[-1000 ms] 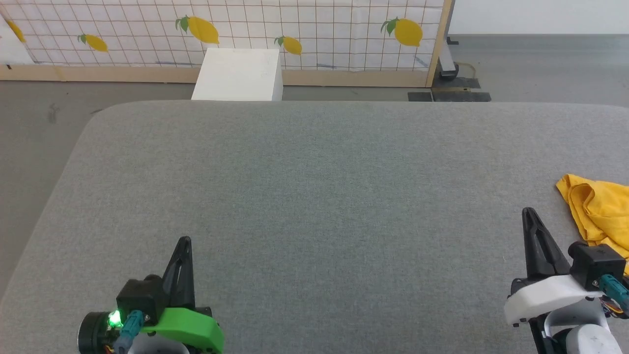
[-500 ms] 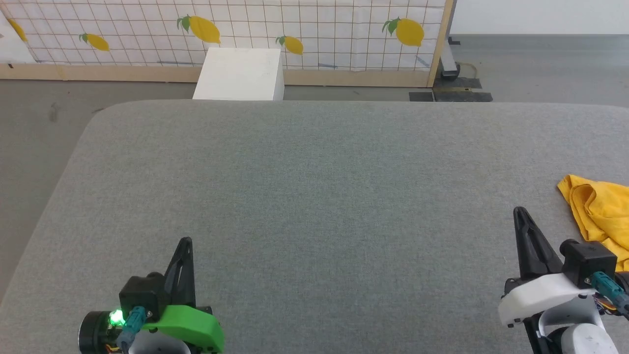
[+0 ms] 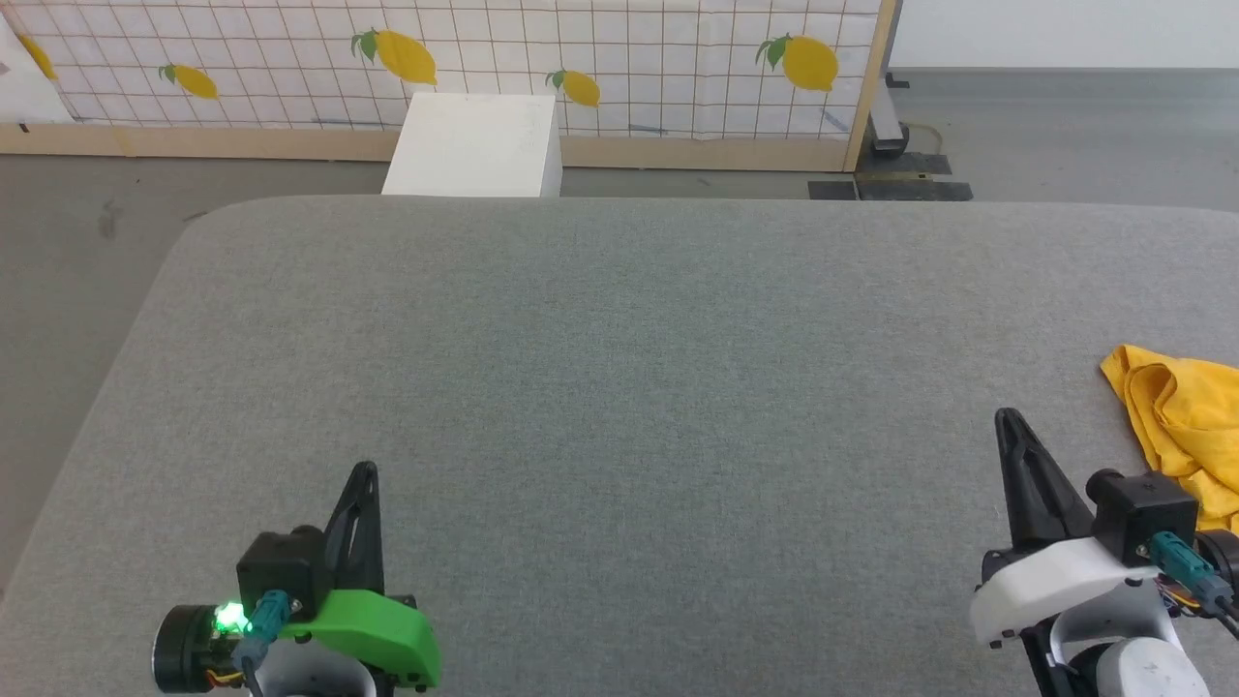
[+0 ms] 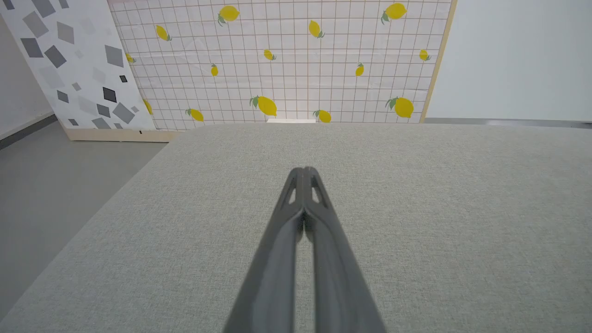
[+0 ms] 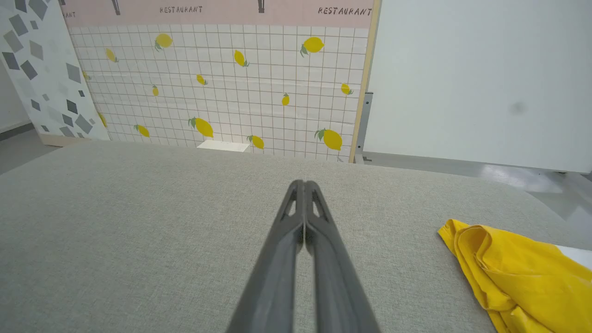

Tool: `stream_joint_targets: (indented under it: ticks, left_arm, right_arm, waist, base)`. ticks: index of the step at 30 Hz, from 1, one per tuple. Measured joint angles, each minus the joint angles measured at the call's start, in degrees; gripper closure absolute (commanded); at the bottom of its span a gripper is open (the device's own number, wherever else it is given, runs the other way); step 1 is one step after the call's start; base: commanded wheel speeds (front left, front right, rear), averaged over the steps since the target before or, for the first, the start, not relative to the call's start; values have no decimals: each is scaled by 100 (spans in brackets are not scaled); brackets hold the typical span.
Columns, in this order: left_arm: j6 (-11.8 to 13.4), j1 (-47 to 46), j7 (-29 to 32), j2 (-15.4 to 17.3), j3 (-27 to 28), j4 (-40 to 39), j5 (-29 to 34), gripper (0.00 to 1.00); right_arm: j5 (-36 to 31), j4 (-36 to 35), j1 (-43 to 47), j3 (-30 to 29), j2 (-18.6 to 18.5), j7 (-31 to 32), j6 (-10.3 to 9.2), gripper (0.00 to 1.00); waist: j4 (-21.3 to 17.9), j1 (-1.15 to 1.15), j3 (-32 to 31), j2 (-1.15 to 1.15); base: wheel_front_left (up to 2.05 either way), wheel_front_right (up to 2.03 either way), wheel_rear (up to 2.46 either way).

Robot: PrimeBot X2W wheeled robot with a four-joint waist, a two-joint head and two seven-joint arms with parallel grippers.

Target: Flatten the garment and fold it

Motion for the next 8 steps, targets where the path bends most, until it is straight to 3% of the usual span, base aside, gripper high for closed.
stream_joint_targets:
  ticks: [8]
  left_arm:
    - [0,-10,82,-14,33,-7,46,100]
  right_arm:
    - [-1,-62,20,77,0,90,0,100]
  waist:
    - [9,0,2,0]
  base:
    - [0,0,0]
